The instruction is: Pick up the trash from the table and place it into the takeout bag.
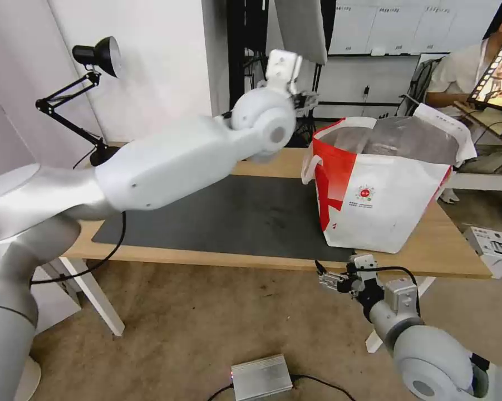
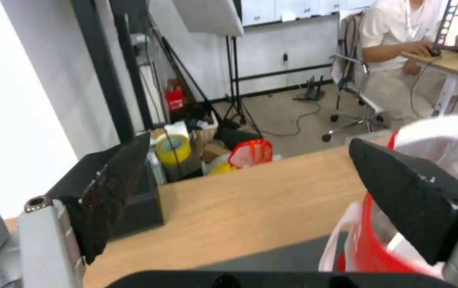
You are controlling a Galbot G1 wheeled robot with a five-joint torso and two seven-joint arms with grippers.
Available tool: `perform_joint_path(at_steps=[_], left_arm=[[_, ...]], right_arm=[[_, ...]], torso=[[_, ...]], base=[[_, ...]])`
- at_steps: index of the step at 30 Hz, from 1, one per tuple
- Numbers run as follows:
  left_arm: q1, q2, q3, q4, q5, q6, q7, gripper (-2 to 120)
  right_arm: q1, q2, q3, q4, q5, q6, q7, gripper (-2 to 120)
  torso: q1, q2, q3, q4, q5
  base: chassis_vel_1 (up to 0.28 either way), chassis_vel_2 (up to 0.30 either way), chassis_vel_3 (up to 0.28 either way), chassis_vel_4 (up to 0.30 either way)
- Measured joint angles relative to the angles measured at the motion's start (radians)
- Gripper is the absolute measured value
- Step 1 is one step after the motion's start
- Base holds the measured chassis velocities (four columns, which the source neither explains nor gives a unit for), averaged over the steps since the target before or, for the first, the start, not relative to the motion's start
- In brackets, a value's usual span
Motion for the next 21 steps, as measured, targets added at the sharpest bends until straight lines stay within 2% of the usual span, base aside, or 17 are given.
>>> perform_joint_path(at_steps=[4,7,8,12,13,16,17,21], left_arm=[[0.036,0.052,-0.014,-0.051,0.004,-0.003,-0.006,100],[0.079,0.122,-0.036,-0.113,0.006,-0.007,-0.013,100],[0.079,0.122,-0.036,-0.113,0.006,-0.007,-0.013,100],[0.169,0.232,-0.096,-0.208,0.019,-0.023,-0.025,100],[0.169,0.232,-0.096,-0.208,0.019,-0.023,-0.025,100],[0.258,0.304,-0.153,-0.276,0.035,-0.036,-0.027,100],[0.258,0.304,-0.153,-0.276,0.035,-0.036,-0.027,100],[0.421,0.395,-0.25,-0.349,0.075,-0.053,-0.024,100]], right_arm=[[0.0,0.0,0.0,0.0,0.0,0.0,0.0,100],[0.0,0.0,0.0,0.0,0.0,0.0,0.0,100],[0.0,0.0,0.0,0.0,0.0,0.0,0.0,100],[0.0,0.0,0.0,0.0,0.0,0.0,0.0,100],[0.0,0.0,0.0,0.0,0.0,0.0,0.0,100],[0.0,0.0,0.0,0.0,0.0,0.0,0.0,100],[0.0,0.0,0.0,0.0,0.0,0.0,0.0,100],[0.0,0.0,0.0,0.0,0.0,0.0,0.0,100]], torso=[[0.0,0.0,0.0,0.0,0.0],[0.0,0.0,0.0,0.0001,0.0],[0.0,0.0,0.0,0.0001,0.0],[0.0,0.0,0.0,0.0002,0.0],[0.0,0.0,0.0,0.0002,0.0],[0.0,0.0,0.0,0.0001,0.0],[0.0,0.0,0.0,0.0001,0.0],[0.0,0.0,0.0,0.0002,-0.0002]], base=[[0.0,0.0,0.0,0.0],[0.0,0.0,0.0,0.0],[0.0,0.0,0.0,0.0],[0.0,0.0,0.0,0.0],[0.0,0.0,0.0,0.0],[0.0,0.0,0.0,0.0],[0.0,0.0,0.0,0.0],[0.0,0.0,0.0,0.0]])
